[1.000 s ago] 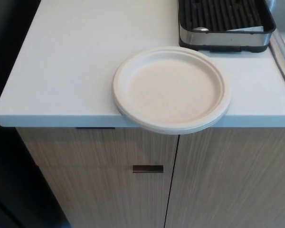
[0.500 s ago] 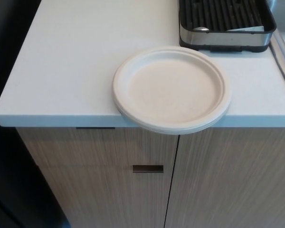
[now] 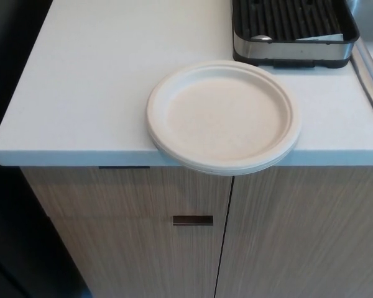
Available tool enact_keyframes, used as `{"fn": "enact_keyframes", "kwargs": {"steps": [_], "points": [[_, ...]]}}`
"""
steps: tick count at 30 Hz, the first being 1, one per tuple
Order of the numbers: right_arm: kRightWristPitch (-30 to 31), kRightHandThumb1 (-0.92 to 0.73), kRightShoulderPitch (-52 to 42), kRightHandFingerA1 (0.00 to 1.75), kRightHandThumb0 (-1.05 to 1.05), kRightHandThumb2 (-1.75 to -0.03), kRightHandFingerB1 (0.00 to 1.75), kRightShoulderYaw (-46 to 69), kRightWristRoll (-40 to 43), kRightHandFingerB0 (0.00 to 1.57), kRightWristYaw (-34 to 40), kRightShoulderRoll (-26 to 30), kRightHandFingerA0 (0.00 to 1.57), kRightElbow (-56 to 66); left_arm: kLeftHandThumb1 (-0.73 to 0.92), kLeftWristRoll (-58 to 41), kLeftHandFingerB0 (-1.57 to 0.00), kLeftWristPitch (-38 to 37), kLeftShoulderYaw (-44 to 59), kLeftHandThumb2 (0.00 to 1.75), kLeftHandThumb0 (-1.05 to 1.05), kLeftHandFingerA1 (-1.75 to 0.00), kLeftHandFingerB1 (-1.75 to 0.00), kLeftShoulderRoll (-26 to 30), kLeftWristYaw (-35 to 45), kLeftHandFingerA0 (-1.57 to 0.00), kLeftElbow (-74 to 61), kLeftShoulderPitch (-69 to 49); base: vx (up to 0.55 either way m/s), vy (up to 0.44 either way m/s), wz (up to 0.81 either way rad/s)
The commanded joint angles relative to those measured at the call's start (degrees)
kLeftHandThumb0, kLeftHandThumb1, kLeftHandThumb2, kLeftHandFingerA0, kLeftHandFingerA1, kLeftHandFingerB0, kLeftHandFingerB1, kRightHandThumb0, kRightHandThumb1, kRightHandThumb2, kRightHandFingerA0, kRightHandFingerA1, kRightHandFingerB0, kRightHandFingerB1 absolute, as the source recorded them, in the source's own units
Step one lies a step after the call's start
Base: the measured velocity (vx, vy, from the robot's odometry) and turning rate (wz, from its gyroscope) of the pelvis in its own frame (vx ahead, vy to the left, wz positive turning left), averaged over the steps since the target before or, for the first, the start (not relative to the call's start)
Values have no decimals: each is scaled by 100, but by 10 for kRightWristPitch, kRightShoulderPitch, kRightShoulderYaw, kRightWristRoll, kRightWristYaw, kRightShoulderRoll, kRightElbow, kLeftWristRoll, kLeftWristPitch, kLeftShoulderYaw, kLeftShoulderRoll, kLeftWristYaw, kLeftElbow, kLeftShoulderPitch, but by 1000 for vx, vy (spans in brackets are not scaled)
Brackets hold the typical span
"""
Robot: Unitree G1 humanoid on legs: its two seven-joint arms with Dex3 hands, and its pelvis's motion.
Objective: Pick up a plate using the right hand and walk towards the sink and put it inside
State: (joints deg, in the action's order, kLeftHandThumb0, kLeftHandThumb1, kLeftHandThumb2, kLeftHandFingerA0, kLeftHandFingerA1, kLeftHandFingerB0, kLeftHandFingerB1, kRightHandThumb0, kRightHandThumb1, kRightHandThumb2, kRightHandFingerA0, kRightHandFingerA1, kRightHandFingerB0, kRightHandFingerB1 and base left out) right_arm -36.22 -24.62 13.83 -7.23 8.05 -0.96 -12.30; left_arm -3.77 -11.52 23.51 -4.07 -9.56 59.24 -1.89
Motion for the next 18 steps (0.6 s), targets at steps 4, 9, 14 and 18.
{"fn": "enact_keyframes", "kwargs": {"steps": [4,9,14,18], "points": [[-254,-58,-25,66,-26,-57,48,6,-287,42,32,5,70,266,86,-17,-90,-69,9,174,17,-140,-120,18,-15,-105,13,1,0,0,0],[-238,-41,-34,69,-45,-81,56,-14,-316,33,19,3,52,332,78,-23,-97,-68,13,161,14,-139,-119,18,-9,-115,13,5,0,0,0],[-178,-40,-30,64,-55,-77,52,-25,-342,28,-11,26,41,402,57,-22,-88,-65,12,175,19,-165,-137,16,-8,-94,9,7,0,0,0],[-152,-40,-25,63,-57,-78,51,-35,-347,28,-26,42,41,424,57,-20,-88,-66,11,175,18,-163,-136,18,-7,-95,10,8,0,0,0]]}}
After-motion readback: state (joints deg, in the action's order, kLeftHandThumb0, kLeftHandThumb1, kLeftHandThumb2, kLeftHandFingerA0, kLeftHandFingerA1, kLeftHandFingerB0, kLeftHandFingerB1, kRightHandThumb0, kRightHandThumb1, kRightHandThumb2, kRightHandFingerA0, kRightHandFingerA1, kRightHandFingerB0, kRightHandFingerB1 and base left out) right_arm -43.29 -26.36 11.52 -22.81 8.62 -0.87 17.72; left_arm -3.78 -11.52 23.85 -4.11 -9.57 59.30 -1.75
